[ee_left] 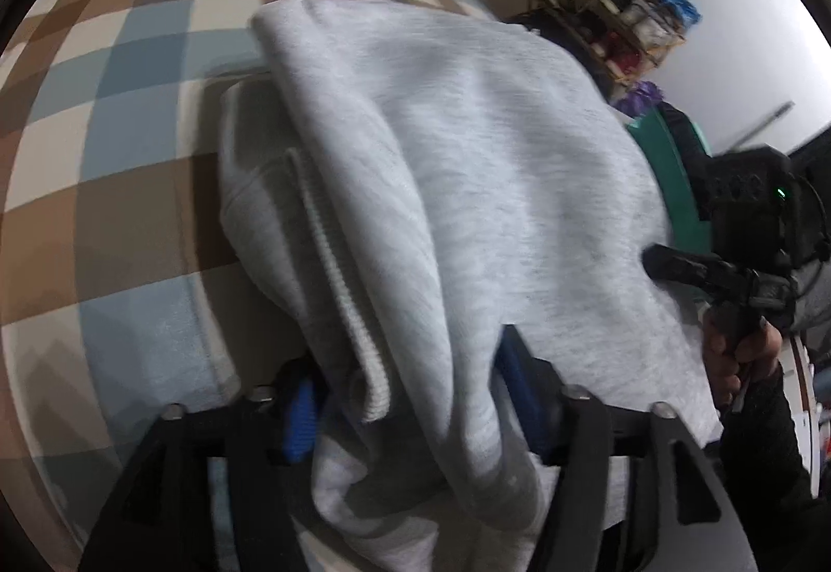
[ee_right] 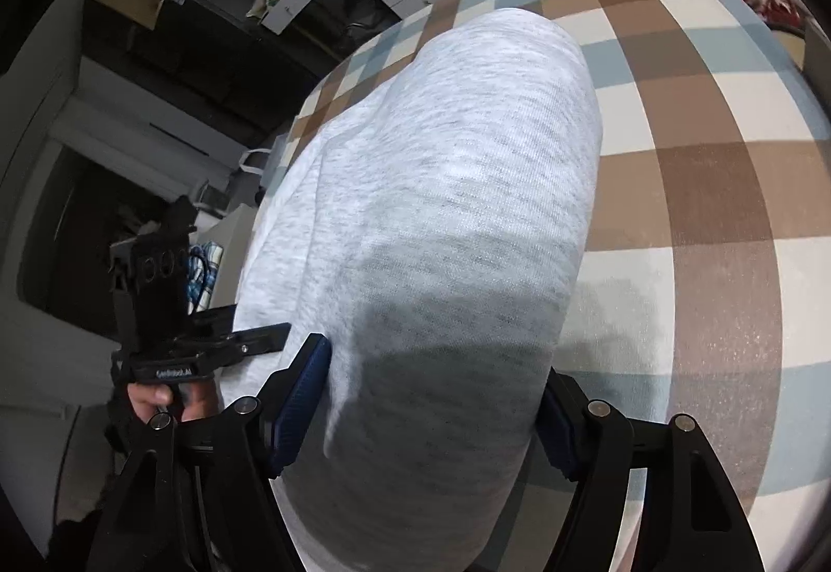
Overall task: Fold large clothes
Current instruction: 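Lift the rolled hoodie with both grippers off the checked bed cover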
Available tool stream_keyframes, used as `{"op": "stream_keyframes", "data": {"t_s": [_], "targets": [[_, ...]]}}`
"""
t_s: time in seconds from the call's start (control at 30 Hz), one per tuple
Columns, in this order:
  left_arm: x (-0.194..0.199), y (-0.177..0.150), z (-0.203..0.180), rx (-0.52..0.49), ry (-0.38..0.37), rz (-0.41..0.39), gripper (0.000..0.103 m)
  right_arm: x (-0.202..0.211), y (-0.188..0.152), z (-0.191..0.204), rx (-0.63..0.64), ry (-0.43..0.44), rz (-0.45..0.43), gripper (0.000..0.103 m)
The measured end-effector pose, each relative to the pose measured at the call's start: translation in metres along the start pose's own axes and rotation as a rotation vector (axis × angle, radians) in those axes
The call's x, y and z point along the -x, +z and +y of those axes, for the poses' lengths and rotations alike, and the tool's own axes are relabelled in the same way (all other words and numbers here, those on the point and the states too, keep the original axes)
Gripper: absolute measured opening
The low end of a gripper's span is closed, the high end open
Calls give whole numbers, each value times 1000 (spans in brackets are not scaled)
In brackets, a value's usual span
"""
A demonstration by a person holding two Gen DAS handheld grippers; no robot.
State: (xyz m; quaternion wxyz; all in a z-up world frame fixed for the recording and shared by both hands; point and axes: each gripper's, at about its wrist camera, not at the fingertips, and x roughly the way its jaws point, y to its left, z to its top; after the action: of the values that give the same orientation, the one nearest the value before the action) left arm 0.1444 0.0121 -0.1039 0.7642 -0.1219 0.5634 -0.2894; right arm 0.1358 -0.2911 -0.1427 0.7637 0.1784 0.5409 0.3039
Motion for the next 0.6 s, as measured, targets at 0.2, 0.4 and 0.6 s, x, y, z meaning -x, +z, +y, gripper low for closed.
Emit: {"op": "stream_keyframes", "data": {"t_s": [0.2,0.4,0.6], "targets": [[-10,1,6,39,-31,29,75,0,0,-2,10,-18,3,72],[-1,-1,-3,20,-120,29,36,5,-3,-3,-8,-5,-16,72],[8,-4,-15,-4,-181,7,32,24,-11,9,23,9,-64,68]]}}
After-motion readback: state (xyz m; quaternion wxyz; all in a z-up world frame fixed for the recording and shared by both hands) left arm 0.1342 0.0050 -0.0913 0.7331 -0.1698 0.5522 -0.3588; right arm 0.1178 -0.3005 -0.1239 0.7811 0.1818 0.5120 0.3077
